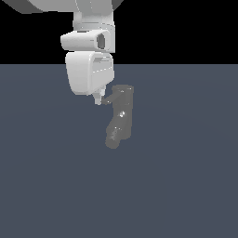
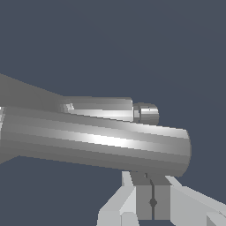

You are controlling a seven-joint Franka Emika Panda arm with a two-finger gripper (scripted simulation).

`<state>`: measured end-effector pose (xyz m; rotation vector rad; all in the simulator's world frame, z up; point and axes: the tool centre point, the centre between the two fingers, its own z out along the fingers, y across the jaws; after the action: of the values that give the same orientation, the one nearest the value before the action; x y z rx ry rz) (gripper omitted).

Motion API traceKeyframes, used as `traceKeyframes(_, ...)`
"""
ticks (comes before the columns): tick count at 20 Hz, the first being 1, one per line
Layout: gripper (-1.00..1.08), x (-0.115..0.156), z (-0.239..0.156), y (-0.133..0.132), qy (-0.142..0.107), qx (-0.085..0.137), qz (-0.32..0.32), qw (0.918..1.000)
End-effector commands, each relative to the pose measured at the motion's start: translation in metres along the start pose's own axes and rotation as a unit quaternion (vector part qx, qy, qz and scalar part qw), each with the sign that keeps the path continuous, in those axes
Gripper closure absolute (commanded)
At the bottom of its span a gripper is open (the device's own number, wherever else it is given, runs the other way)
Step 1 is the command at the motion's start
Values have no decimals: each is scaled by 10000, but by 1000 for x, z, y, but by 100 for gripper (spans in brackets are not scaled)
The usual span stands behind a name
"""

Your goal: Turn on the faucet by rotating a designated handle.

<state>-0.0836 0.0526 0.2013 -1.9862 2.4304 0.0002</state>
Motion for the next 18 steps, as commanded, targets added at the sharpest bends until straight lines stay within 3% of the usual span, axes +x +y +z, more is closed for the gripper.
traceKeyframes(1,108,18,0,-2,6,-2,61,10000)
traceKeyframes(16,108,100,-1,-1,10,-7,66,10000)
traceKeyframes(17,108,100,-1,-1,10,-7,66,10000)
traceKeyframes(18,108,82,0,-1,6,-1,-66,10000)
